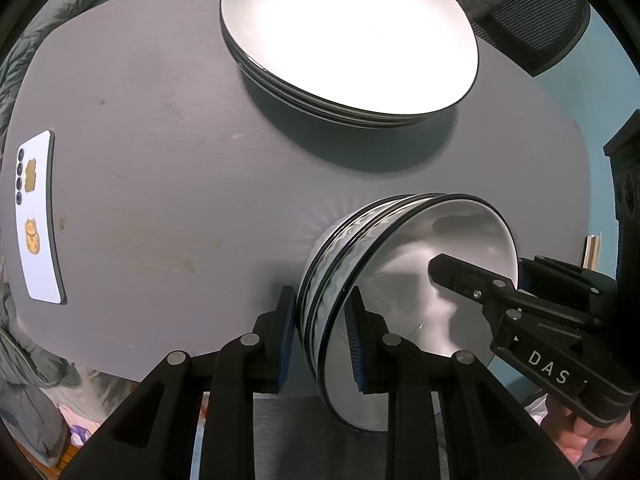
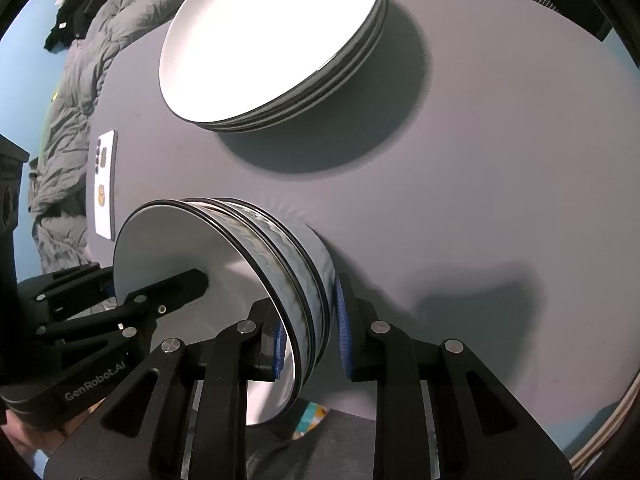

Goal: Organize plates and bowls

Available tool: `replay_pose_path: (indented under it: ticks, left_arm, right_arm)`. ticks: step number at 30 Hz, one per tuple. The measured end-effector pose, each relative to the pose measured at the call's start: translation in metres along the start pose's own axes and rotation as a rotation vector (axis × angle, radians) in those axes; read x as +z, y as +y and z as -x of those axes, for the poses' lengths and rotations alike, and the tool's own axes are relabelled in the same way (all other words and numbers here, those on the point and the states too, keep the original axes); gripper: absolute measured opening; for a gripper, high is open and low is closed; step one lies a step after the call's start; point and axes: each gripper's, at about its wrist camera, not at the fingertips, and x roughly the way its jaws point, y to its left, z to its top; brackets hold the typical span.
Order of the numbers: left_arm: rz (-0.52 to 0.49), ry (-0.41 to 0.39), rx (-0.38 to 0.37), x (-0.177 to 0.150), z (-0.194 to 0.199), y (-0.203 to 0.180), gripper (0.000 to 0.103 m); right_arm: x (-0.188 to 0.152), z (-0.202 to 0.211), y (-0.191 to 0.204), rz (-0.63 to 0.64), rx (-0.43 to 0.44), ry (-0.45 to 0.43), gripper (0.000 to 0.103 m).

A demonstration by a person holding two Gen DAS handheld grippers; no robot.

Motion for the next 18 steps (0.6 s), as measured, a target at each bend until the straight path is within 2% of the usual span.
replay_pose_path:
  ticks: [6, 10, 18]
  left_arm:
    - [-0.011, 0.001, -0.024, -0.001, -0.006, -0.011, 0.02]
    - [-0.011, -0.01, -0.042, -0.001, -0.01, -0.02, 0.017]
    - [-0.006, 0.01, -0.074, 0.006, -0.024, -0.04, 0.018]
  right_arm:
    - [-0.002, 0.002, -0.004, -0.009, -0.007, -0.008, 0.022]
    - [-0.006, 0.005, -0.009, -0.049, 0.012, -0.008, 0.017]
    - [-0.007, 0.004, -0.007, -0.058, -0.012, 0.004, 0.017]
